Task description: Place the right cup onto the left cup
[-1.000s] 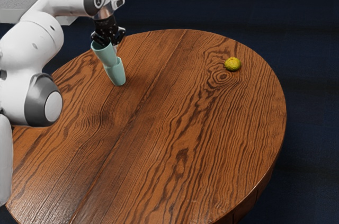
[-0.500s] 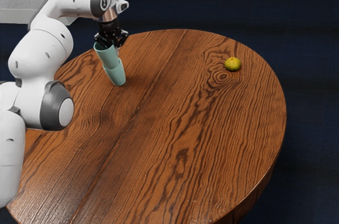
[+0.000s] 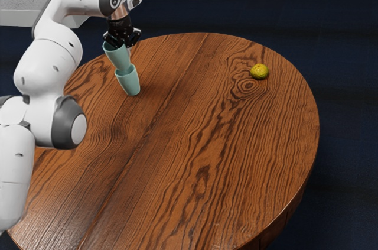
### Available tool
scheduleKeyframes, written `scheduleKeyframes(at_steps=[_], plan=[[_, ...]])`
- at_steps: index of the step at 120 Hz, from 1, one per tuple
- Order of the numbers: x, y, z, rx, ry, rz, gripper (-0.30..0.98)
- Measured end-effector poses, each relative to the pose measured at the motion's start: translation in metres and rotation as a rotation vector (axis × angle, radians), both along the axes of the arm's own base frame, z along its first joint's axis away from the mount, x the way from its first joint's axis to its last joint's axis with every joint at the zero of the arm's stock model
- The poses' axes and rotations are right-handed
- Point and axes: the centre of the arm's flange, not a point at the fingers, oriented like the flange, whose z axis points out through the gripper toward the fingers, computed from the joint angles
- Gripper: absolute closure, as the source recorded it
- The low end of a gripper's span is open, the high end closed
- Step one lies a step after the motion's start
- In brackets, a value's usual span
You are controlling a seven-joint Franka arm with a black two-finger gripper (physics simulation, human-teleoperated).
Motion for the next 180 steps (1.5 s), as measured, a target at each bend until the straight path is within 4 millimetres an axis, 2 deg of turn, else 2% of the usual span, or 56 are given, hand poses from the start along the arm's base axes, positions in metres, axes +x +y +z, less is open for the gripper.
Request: scheduleKeyframes(at_steps=[67,93,116,132,141,152,164,180], plan=[[0.003,0.001,-0.027,-0.009,0.036,-0.001,0.78],[0.003,0.0,-0.026,-0.015,0.033,-0.001,0.34],[0.003,0.0,-0.023,-0.016,0.028,-0.002,0.14],[0.0,-0.002,0.009,-0.011,-0.018,-0.007,0.08],[-0.007,-0.005,0.039,-0.015,-0.047,-0.01,0.06],[-0.026,-0.009,0.076,-0.055,-0.045,-0.03,0.04],[-0.064,-0.027,0.108,-0.121,0.001,-0.099,0.03],[-0.133,-0.073,0.142,-0.146,0.049,-0.256,0.02]])
